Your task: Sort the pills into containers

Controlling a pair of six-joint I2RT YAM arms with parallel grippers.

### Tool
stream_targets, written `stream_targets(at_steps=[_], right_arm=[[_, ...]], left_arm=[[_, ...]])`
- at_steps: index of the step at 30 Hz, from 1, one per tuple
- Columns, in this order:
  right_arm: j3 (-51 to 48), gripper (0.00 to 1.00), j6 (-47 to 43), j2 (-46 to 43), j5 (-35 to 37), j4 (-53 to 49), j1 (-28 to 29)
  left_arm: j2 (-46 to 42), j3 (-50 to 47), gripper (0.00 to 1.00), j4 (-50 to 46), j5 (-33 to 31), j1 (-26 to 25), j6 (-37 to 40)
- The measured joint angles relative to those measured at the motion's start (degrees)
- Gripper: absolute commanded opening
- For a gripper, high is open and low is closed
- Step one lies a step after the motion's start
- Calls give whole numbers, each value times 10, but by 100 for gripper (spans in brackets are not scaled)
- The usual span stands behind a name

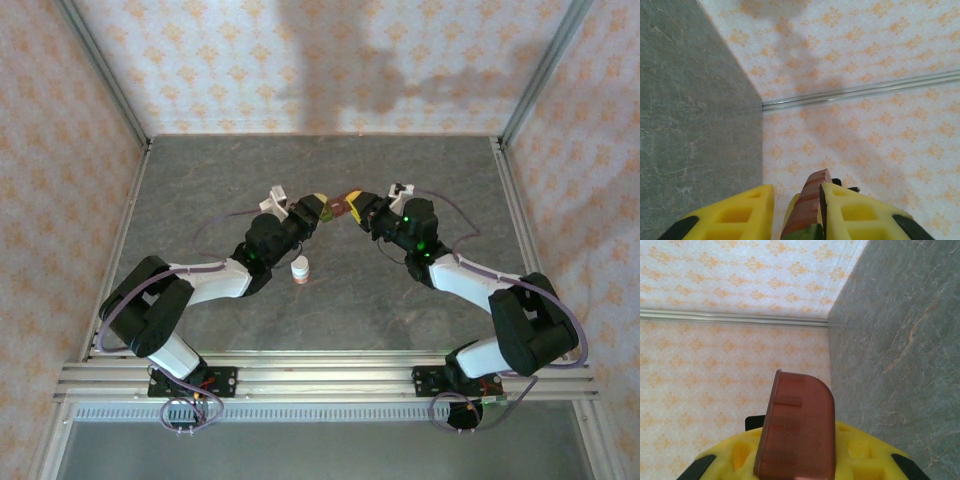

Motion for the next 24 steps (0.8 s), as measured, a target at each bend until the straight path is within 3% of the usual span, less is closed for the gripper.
stream_targets(at_steps=[2,3,4,6,9,10,14,24], right_arm=[[0,9,0,0,0,0,0],[0,16,0,0,0,-1,0],[2,27,-2,0,0,-3,0],[12,58,-7,0,-2,-14,0],[33,86,-22,-4,-2,-43,-1],[37,91,-26,-9,-1,-53,-1],[40,98,-56,-64,10,-118,-8],[3,99,-71,-178,71,-214,-11]], left_arm=[[0,0,11,0,0,0,0],[0,0,8,0,0,0,0],[0,0,6,1,-2,0,0],[1,0,3,6,-5,0,1],[1,-1,3,21,-9,0,3],[1,-2,2,27,-13,-1,4],[1,-15,1,42,-39,-5,14],[-18,-34,1,47,-171,-72,75]])
